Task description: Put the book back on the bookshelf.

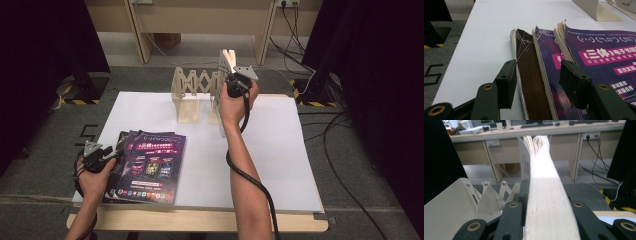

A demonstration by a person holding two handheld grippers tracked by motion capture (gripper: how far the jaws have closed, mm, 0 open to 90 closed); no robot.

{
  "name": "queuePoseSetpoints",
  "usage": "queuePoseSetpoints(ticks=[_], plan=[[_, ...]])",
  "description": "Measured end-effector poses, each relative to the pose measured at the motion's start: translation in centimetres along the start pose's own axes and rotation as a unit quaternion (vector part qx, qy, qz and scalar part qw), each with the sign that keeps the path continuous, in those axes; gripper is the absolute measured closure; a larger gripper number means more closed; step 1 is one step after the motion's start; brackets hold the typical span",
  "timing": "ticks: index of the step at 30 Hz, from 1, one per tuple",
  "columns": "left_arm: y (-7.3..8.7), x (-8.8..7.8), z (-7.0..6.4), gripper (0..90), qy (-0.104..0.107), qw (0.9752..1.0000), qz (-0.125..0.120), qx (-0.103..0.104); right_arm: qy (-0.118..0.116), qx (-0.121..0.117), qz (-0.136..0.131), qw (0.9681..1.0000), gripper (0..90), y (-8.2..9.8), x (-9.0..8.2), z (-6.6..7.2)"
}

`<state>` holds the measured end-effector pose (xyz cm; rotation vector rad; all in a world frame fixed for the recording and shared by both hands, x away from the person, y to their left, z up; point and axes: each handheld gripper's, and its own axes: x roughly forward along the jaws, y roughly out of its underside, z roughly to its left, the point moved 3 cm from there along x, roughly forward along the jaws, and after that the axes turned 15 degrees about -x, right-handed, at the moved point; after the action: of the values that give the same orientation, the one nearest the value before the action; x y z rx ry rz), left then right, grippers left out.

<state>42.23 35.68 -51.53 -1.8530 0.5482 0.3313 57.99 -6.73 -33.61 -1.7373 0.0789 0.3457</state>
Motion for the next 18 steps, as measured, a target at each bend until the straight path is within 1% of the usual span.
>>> queuePoseSetpoints(ticks=[3, 5, 7, 9, 10, 11, 12, 13, 14, 16, 18], plan=[[0.0, 0.0, 0.0, 47.4, 0.0, 1.0, 0.0, 0.0, -0.003, -0.009, -0.008, 0.9999, 74.6, -0.2, 0.1, 0.2], [0.0, 0.0, 0.0, 47.4, 0.0, 1.0, 0.0, 0.0, -0.005, -0.008, -0.015, 0.9998, 74.6, -0.5, 0.1, 0.4], [0.0, 0.0, 0.0, 47.4, -0.001, 1.0, 0.001, 0.002, -0.003, -0.024, -0.024, 0.9994, 74.6, -0.6, 0.1, 0.6], [0.0, 0.0, 0.0, 47.4, 0.0, 1.0, 0.0, 0.001, 0.002, -0.034, -0.028, 0.999, 74.6, -0.4, 0.3, 0.8], [0.0, 0.0, 0.0, 47.5, 0.0, 1.0, -0.001, 0.002, 0.003, -0.035, -0.026, 0.9991, 74.5, -0.2, 0.4, 0.8], [0.0, 0.0, 0.0, 47.5, 0.0, 1.0, -0.001, 0.002, 0.006, -0.034, -0.028, 0.999, 74.5, 0.1, 0.5, 0.7], [0.0, 0.0, 0.0, 47.5, 0.0, 1.0, -0.001, 0.002, 0.01, -0.039, -0.029, 0.9987, 74.4, 0.2, 0.5, 0.6], [0.0, 0.0, 0.0, 47.5, 0.0, 1.0, -0.001, 0.002, 0.013, -0.039, -0.032, 0.9986, 74.3, 0.4, 0.4, 0.5], [0.0, 0.0, 0.0, 47.5, 0.0, 1.0, -0.001, 0.003, 0.012, -0.039, -0.031, 0.9987, 74.1, 0.4, 0.4, 0.4], [0.0, 0.0, -0.1, 47.5, -0.002, 1.0, 0.0, 0.006, 0.006, -0.03, -0.031, 0.9991, 73.8, 0.5, 0.3, 0.1], [0.0, 0.0, -0.2, 47.5, -0.002, 1.0, -0.001, 0.008, 0.006, -0.027, -0.027, 0.9993, 72.8, 0.5, 0.1, 0.0]])
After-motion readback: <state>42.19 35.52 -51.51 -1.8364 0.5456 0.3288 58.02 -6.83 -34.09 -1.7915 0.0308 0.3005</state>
